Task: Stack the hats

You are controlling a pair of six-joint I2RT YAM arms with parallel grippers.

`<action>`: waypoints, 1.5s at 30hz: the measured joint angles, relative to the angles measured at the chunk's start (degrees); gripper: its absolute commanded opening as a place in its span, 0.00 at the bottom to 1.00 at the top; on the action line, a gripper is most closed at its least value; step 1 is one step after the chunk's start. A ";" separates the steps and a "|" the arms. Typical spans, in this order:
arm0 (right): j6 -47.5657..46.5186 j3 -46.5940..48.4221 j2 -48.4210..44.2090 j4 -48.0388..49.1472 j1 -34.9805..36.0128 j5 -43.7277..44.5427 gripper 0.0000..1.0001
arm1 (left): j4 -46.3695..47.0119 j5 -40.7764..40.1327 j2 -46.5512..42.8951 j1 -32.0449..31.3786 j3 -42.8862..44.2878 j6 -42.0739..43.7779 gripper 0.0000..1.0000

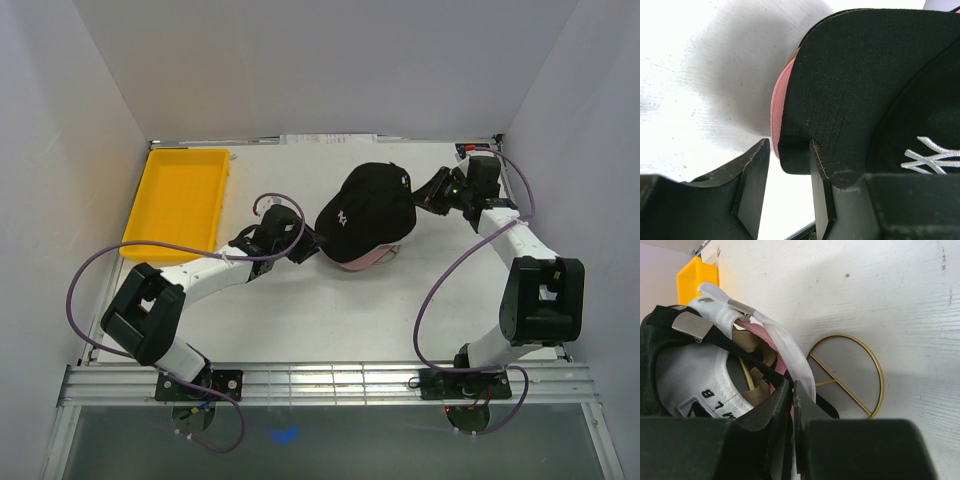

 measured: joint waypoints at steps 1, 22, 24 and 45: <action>0.07 0.00 0.00 0.00 0.00 -0.02 0.16 | 0.02 0.02 0.00 0.00 0.00 0.02 0.48; -0.66 5.81 -0.57 -11.82 -0.15 4.74 0.60 | -7.56 -0.35 -8.79 0.02 3.30 3.67 0.53; -0.59 6.84 -1.11 -13.33 -0.15 5.09 0.61 | -8.50 -0.44 -10.32 0.02 3.74 4.26 0.53; -4.17 12.33 -19.82 -23.30 -4.17 4.92 0.97 | -23.85 5.62 -25.99 0.02 12.33 23.67 0.54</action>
